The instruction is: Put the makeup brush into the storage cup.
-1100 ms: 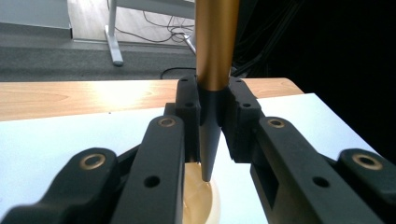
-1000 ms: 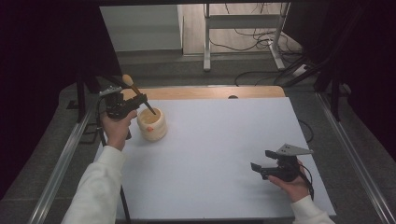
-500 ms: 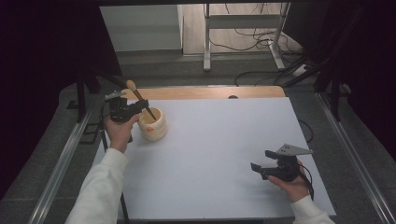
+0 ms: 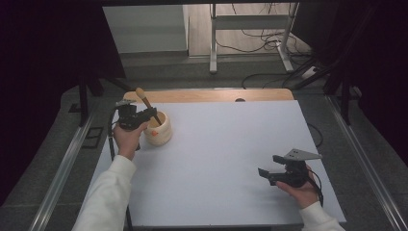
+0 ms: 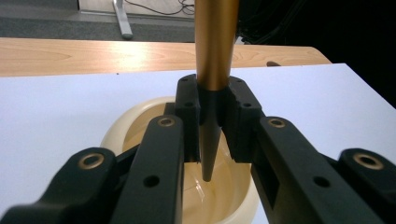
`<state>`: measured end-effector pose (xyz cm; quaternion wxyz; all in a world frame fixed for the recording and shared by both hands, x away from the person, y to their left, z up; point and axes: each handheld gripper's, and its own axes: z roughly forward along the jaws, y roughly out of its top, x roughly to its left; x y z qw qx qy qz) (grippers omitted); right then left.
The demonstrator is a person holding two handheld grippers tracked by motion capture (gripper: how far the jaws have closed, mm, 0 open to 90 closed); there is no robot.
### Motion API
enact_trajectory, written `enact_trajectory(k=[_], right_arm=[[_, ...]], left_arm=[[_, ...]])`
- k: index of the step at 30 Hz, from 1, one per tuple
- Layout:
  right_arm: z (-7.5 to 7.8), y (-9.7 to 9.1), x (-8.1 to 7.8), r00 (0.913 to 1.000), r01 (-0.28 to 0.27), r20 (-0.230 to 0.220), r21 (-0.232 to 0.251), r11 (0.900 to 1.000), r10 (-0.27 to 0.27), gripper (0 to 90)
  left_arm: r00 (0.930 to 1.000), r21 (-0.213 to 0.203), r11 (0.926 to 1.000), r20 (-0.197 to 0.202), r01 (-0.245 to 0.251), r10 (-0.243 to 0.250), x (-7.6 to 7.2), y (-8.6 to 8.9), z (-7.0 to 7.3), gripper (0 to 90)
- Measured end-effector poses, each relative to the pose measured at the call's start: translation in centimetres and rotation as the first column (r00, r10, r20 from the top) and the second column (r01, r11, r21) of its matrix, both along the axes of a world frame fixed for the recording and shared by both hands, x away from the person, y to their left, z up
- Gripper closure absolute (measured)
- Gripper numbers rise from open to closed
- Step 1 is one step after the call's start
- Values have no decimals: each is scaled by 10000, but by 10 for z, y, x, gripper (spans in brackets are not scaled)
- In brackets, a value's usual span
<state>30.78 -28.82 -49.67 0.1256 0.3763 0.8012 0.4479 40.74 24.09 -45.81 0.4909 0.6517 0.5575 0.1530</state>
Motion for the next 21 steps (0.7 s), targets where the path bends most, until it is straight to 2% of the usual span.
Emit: enact_trajectory(k=[7,8,9,10,11,13,15,17,21], right_arm=[[-1,1,0,10000,-24,-20,-35,10000,24,155],[-1,1,0,10000,-37,-1,-46,10000,37,155],[-1,1,0,10000,-37,-1,-46,10000,37,155],[-1,1,0,10000,-37,0,-47,10000,37,155],[-1,1,0,10000,-35,16,-50,10000,35,155],[0,1,-1,10000,-52,37,-37,10000,52,155],[0,1,-1,10000,-59,45,-39,10000,59,155],[0,1,-1,10000,-68,57,-37,10000,68,155],[0,2,-1,9999,-85,84,-39,10000,85,155]], left_arm=[[9999,10,10000,81,89,-89,0,-1,-2,774],[9996,125,9998,199,172,-175,1,-2,-2,577],[9996,362,9991,194,216,-223,2,-3,-2,577],[9997,701,9973,-131,212,-204,3,-6,-2,449],[9993,815,9964,-317,234,-209,2,-8,-2,284],[9989,982,9952,-468,35,11,-2,-10,-1,135],[9992,952,9955,-400,-13,51,-7,-10,0,104],[9987,1082,9941,-511,103,-48,-13,-11,3,70],[9991,1259,9919,-408,151,-101,-25,-9,6,62]])
